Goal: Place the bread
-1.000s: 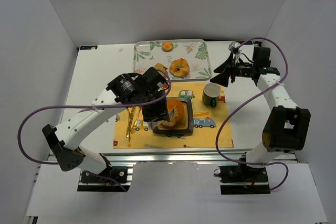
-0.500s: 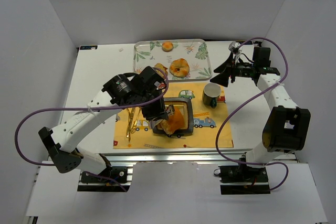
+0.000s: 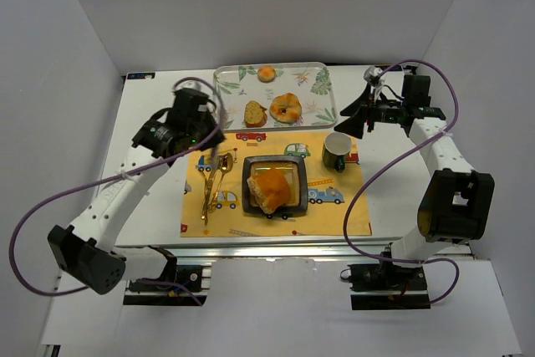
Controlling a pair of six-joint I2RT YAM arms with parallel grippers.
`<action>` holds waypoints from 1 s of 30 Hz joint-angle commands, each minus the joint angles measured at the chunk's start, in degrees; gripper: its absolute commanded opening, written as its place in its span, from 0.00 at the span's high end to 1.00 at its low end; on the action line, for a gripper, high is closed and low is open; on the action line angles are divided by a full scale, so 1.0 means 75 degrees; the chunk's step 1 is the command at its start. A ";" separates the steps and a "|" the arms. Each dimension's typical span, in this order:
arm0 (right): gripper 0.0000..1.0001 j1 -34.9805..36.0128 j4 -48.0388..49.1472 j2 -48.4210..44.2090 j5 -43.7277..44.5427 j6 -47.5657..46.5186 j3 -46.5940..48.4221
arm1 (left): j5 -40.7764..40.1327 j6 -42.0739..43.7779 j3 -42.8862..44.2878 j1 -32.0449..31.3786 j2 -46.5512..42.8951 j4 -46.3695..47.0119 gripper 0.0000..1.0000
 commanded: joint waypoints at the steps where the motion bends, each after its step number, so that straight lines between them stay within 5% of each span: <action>1: 0.22 0.0050 -0.0096 -0.0046 -0.0161 -0.0189 0.0154 | -0.0757 0.2559 -0.1780 0.1926 -0.0353 0.2208 0.99; 4: 0.22 0.0131 -0.0120 -0.0058 -0.0033 -0.0248 0.0201 | -0.0935 0.4237 -0.3073 0.3216 -0.0693 0.4141 1.00; 9: 0.22 0.0284 -0.0341 -0.0046 0.0658 -0.0412 0.0493 | -0.0467 0.7076 -0.5138 0.4205 -0.0273 0.6250 1.00; 18: 0.11 0.0717 -0.0741 -0.0222 0.1526 -0.0624 0.0623 | 0.0696 0.7480 -0.6698 0.5613 0.0501 0.8294 1.00; 23: 0.11 0.0823 -0.0355 -0.0386 0.2416 0.0067 0.0658 | 0.0743 0.7410 -0.6687 0.5883 0.0877 0.7955 0.73; 25: 0.11 0.0905 -0.0366 -0.0363 0.3048 0.0419 0.0763 | 0.0626 0.7269 -0.6815 0.5954 0.0737 0.7989 0.54; 30: 0.11 0.1069 -0.0577 -0.0293 0.4218 0.0864 0.1208 | 0.0461 0.6929 -0.6840 0.6106 0.0152 0.7815 0.44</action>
